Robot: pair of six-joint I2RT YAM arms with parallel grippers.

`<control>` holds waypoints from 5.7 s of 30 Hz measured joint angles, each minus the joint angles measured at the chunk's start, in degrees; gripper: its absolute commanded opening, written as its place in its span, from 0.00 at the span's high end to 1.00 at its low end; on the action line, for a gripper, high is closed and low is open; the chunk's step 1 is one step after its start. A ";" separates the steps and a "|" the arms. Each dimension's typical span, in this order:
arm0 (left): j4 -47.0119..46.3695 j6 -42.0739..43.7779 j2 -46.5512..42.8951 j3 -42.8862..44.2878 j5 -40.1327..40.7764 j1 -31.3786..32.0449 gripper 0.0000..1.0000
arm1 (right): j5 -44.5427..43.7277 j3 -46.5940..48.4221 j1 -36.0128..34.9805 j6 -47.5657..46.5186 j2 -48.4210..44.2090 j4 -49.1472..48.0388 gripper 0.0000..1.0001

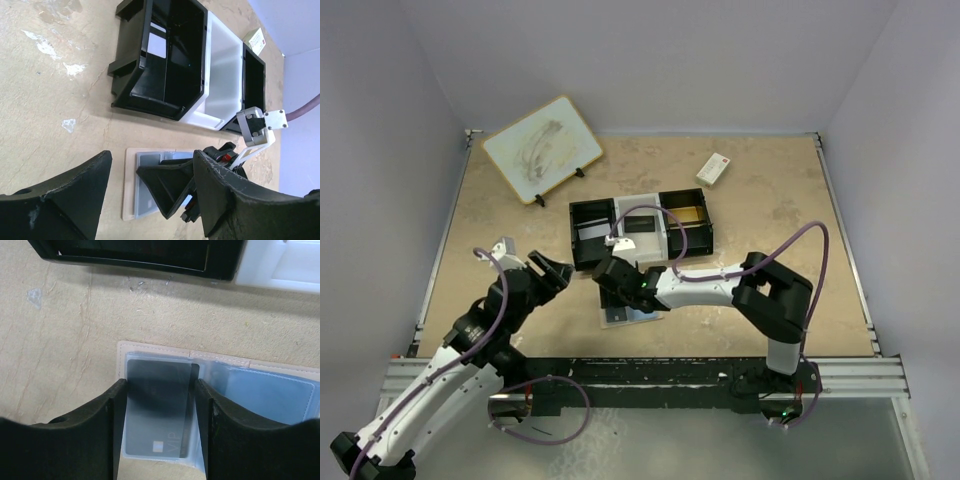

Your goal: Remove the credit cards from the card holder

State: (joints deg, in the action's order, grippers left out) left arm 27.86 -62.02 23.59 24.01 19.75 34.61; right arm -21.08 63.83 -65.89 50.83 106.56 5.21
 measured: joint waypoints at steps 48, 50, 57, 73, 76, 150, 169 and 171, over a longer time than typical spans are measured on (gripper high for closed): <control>-27.50 1.57 25.00 -9.79 -17.75 12.81 0.63 | 32.61 -24.85 14.47 4.79 -7.30 -38.75 0.51; -28.24 1.57 26.49 -9.79 -17.66 13.14 0.64 | 32.61 -24.85 14.47 4.85 -7.30 -38.75 0.51; -34.69 1.49 31.50 -9.79 -17.09 13.64 0.72 | 32.61 -24.87 14.53 4.94 -7.30 -38.56 0.48; -44.24 1.84 41.22 -6.54 -20.11 14.73 0.66 | 27.58 -26.45 16.52 3.56 -18.36 -26.99 0.20; -47.21 1.79 45.07 -5.01 -21.16 15.15 0.66 | 25.31 -26.45 17.20 3.28 -21.73 -23.80 0.19; -68.04 -6.78 58.69 -10.54 -12.11 19.50 0.66 | 29.29 -40.61 21.55 3.63 -21.77 -37.00 0.78; -82.53 -12.57 63.89 -15.80 -11.47 19.45 1.00 | 29.18 -41.72 21.59 5.62 -21.18 -39.36 0.80; -81.83 -12.41 63.04 -15.89 -11.39 19.45 1.00 | 29.09 -41.72 21.59 5.77 -21.20 -39.26 0.80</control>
State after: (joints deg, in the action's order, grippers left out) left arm -53.98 -74.43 86.63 8.12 8.36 54.06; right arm 8.01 22.11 -44.29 56.60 85.36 -34.04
